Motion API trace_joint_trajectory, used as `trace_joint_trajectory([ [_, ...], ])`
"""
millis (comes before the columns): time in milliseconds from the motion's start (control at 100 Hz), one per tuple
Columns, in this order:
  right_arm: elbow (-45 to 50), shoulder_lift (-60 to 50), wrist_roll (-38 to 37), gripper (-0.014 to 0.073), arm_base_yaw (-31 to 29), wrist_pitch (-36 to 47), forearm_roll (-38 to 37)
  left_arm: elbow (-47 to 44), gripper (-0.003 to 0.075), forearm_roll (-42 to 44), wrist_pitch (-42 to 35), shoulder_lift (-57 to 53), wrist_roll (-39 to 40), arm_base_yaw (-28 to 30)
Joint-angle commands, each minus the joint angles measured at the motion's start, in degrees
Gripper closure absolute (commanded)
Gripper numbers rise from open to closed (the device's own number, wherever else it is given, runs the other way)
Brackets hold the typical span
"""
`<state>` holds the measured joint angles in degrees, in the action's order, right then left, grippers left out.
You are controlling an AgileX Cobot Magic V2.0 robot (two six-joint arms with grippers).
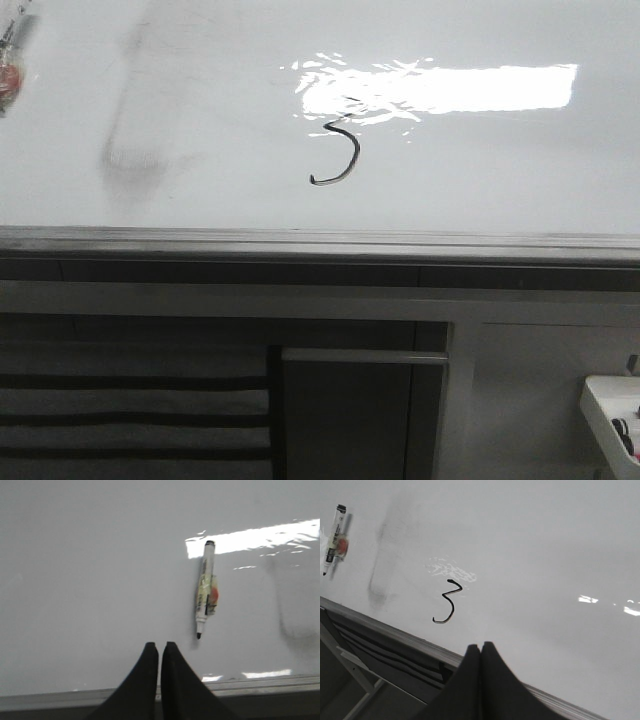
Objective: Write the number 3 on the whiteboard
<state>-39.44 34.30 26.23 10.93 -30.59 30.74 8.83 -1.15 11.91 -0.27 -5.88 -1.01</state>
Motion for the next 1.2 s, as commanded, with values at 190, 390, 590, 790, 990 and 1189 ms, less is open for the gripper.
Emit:
trace_joint_trajectory([
  [190, -1.6, -0.1, 0.1, 0.0673, -0.3, 4.2, 0.9, -9.0, 0.0739, 9.3, -20.0, -2.0, 11.6, 0.1],
  [390, -1.6, -0.1, 0.1, 0.0673, -0.3, 4.2, 0.9, -9.2, 0.0739, 1.7, -19.9, -2.0, 11.4, 0.0],
  [590, -1.6, -0.1, 0.1, 0.0673, -0.3, 4.2, 0.9, -9.2, 0.0739, 1.6, -19.8, -1.9, 11.4, 0.1],
  [790, -1.6, -0.1, 0.1, 0.0673, -0.3, 4.2, 0.9, -9.2, 0.0739, 1.6, -19.8, -1.9, 11.4, 0.1],
  [990, -1.4, -0.1, 0.1, 0.0673, -0.3, 4.4, 0.9, -9.2, 0.0739, 1.6, -19.8, -1.9, 11.4, 0.1],
  [1189, 11.1, -14.9, 0.1, 0.0673, -8.8, 18.6, 5.3, -9.2, 0.0739, 1.6, -19.8, -1.9, 11.4, 0.0],
])
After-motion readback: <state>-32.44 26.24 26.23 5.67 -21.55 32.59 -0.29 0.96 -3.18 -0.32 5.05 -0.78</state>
